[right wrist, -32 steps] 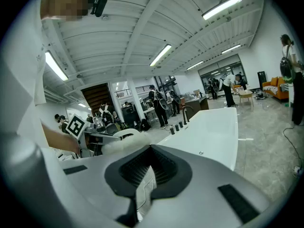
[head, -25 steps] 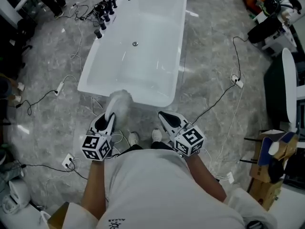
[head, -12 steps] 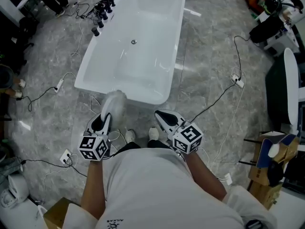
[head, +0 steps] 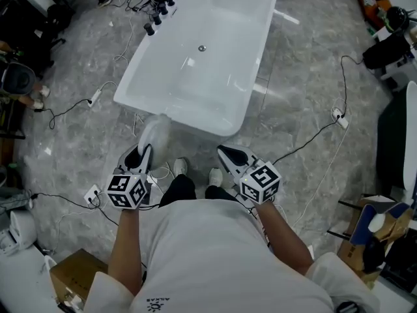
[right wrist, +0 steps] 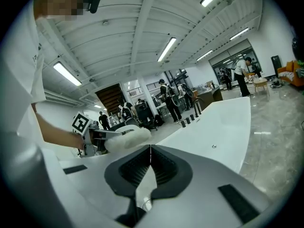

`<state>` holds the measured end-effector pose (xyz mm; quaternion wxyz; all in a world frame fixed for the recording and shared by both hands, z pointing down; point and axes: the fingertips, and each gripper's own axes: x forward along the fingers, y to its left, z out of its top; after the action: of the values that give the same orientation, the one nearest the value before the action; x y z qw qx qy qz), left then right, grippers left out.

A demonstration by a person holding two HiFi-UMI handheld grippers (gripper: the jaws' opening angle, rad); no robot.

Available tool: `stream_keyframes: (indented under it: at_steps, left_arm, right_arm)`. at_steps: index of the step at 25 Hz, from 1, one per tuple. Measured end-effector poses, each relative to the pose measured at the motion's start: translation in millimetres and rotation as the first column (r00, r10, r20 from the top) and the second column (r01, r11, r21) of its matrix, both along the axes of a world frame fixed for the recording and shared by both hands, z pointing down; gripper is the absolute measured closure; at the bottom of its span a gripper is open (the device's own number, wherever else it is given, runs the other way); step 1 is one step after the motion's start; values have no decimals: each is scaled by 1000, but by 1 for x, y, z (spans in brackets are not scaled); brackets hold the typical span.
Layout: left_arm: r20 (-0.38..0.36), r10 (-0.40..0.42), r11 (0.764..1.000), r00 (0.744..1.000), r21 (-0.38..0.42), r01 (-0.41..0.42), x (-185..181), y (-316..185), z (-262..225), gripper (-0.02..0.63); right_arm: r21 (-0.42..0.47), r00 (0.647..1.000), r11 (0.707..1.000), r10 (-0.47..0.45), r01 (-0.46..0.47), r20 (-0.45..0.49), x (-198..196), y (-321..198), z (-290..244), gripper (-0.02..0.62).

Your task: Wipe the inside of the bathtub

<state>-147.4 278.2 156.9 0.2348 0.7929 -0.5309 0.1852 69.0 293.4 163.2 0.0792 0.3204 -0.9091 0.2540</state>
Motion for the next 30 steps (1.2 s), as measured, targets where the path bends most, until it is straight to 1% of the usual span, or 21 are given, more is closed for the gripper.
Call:
stream_keyframes:
  at_steps: [6,11,14,19,23,28,30]
  left_arm:
    - [4,-34,999,999,-13,34,-21,-3,9,503]
    - [4,-43,998,999,-55,43,-56,-15,31,503]
    - [-4,-30,996,1000,-82,30,-78,-34,40,503]
    - [-3,22,994,1000,-108,-22,-111,-74,51,503]
    - [29,87,989,996,-123,-83,-137,-109,64,503]
    - [58,188,973,980,-149,-177,-167,-161,82,503]
    - [59,209,967,976,-160,-198,-178,-181,89,503]
  right_arm:
    - [-11,996,996,-91,91,-20,-28,-2,3,575]
    - [-19,994,995,-99,99,-37,-53,-17,11,575]
    - [-33,996,997,-77,76,-42,-73,-36,15,575]
    - [-53,997,997,-63,61,-44,-118,-66,16,575]
    - [-60,997,997,-60,57,-52,-153,-92,15,575]
    - [-69,994,996,-58,52,-88,-188,-133,21,575]
    - [-76,993,996,-60,52,-105,-199,-148,25,575]
